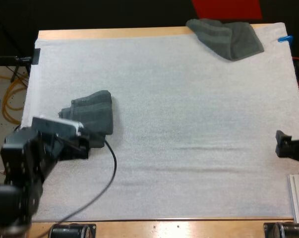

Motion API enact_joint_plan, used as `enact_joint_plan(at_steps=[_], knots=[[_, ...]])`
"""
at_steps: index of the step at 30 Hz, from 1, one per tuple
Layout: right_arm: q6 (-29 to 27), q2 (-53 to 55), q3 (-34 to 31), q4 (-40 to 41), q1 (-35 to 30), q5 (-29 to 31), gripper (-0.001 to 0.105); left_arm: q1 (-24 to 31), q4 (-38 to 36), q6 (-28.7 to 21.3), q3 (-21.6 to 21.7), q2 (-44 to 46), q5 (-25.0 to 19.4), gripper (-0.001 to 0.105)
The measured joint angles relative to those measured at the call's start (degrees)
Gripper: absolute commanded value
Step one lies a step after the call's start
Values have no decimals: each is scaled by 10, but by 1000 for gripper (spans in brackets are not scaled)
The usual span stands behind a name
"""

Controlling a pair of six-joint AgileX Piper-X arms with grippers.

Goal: Pick towel from pile fold and stack

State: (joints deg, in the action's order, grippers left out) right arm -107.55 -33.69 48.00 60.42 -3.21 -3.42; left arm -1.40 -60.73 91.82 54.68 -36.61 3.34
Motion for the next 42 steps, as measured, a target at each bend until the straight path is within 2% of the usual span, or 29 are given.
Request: enact_joint_plan(at_steps=[5, 13, 17, 21, 31, 36, 42], knots=[[1, 99, -44, 2, 0, 0, 94, -13, 21, -6, -31, 91, -14, 104], [33, 269, -96, 6, 0, -1, 94, -13, 22, -9, -115, 260, -22, 104], [39, 335, -107, 7, 0, -1, 94, -13, -20, -9, -148, 324, -33, 104], [44, 343, -119, 29, 0, -2, 94, -13, -79, -9, -171, 365, -39, 104], [46, 343, -133, 26, 0, -14, 94, -13, -221, 11, -167, 370, -43, 104], [46, 343, -133, 16, 0, -14, 94, -12, -184, 21, -164, 370, -46, 104], [46, 343, -134, -5, 0, -27, 94, -12, -67, 21, -185, 370, -46, 104]])
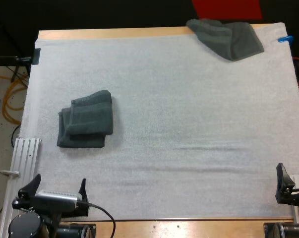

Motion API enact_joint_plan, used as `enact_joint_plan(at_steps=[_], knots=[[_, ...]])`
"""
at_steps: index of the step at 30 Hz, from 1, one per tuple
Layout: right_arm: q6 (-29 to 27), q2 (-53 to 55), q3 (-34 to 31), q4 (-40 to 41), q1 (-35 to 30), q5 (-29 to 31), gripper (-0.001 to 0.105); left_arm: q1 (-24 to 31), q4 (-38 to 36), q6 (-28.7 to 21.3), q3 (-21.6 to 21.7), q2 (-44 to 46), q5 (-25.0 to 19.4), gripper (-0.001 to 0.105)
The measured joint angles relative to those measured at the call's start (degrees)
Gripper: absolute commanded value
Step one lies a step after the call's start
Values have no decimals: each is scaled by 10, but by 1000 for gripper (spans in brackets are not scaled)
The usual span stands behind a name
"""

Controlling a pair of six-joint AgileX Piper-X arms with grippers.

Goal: Pick towel from pile fold and stack

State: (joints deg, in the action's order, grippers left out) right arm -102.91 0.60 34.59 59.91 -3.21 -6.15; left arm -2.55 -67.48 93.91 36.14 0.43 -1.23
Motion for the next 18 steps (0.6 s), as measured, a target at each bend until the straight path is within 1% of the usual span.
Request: enact_joint_plan(at_steps=[4, 9, 13, 18], knots=[[0, 0, -7, -1, 0, 0, 94, 0, 46, 0, -28, 0, 0, 104], [0, 0, -26, -1, 0, 0, 94, 0, 56, 0, -59, 0, 0, 104], [5, 0, -41, -1, 0, 0, 94, 0, 68, 0, -61, 0, 2, 104], [9, 0, -42, -1, 0, 0, 94, 0, 69, 0, -61, 0, 2, 104]])
